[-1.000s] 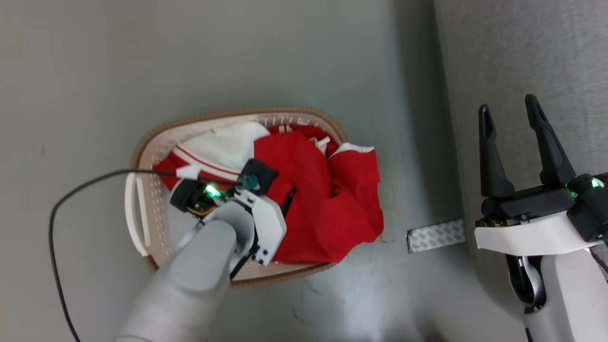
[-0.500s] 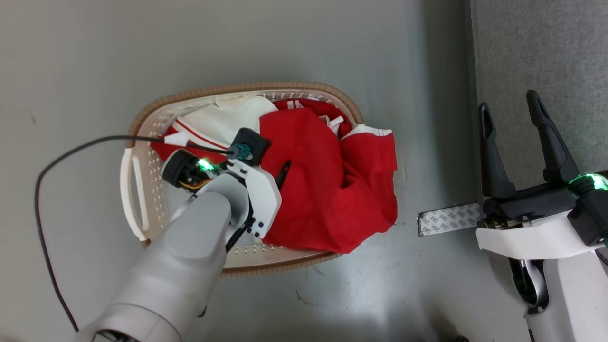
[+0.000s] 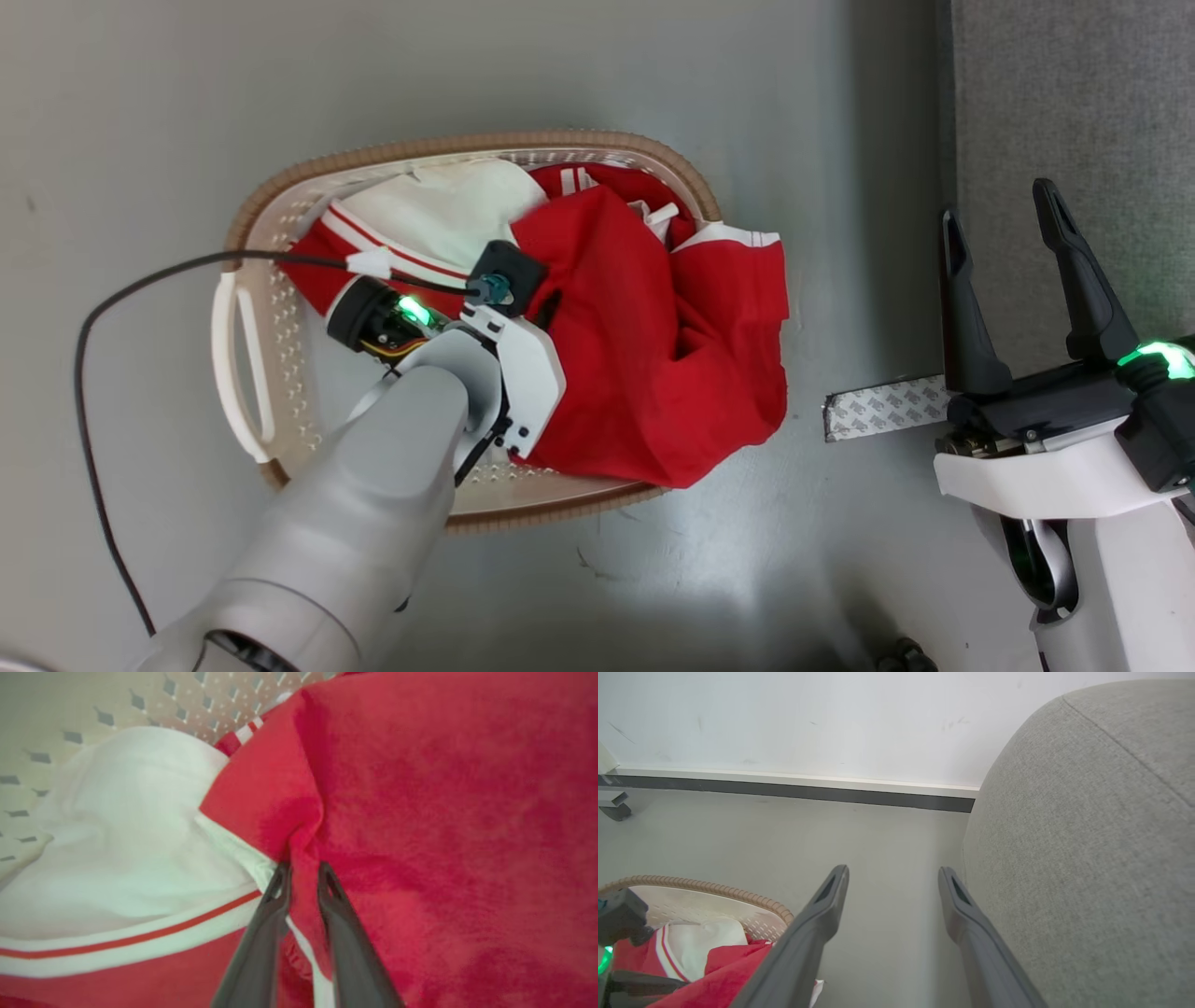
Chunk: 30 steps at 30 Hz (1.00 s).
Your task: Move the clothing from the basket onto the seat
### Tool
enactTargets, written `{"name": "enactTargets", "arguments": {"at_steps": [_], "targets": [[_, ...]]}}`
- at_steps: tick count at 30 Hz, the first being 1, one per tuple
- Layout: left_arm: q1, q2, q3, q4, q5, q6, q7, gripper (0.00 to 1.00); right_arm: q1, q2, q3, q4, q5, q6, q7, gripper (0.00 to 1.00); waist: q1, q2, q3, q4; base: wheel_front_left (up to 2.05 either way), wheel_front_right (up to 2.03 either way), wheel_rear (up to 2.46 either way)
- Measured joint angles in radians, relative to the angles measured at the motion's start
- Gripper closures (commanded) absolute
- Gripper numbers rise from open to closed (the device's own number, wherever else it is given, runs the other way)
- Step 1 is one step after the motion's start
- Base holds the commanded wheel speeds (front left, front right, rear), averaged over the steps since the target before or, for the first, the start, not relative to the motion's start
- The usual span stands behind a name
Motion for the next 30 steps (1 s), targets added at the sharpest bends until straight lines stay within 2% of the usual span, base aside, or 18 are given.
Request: {"name": "enactTargets", "arguments": {"at_steps": [4, 8, 17, 23, 30], "targets": [[0.000, 0.000, -0.031, 0.001, -0.026, -0.002, -0.022, 1.00, -0.002, -0.002, -0.003, 0.000, 0.000, 0.000, 0.000, 0.00, 0.0000, 0.0000, -0.006, -0.008, 0.00, 0.00, 0.00], [0.021, -0.001, -0.016, -0.021, -0.101, -0.002, -0.086, 1.00, 0.005, -0.001, -0.008, 0.016, 0.003, 0.000, 0.000, 0.00, 0.0000, 0.0000, -0.046, 0.001, 0.00, 0.00, 0.00], [0.142, 0.002, 0.042, -0.053, -0.190, 0.001, -0.165, 1.00, 0.063, 0.002, -0.022, 0.068, 0.032, 0.000, 0.000, 0.00, -0.0001, 0.0000, -0.232, 0.034, 0.00, 0.00, 0.00], [0.272, 0.029, 0.102, -0.207, -0.221, 0.003, -0.171, 1.00, 0.157, -0.002, -0.030, 0.118, 0.044, 0.000, 0.000, 0.00, -0.0003, 0.0000, -0.403, 0.070, 0.00, 0.00, 0.00], [0.397, 0.058, 0.111, -0.395, -0.234, 0.018, -0.165, 1.00, 0.241, -0.002, -0.011, 0.162, 0.067, 0.000, 0.000, 0.00, -0.0004, 0.0000, -0.606, 0.113, 0.00, 0.00, 0.00]]}}
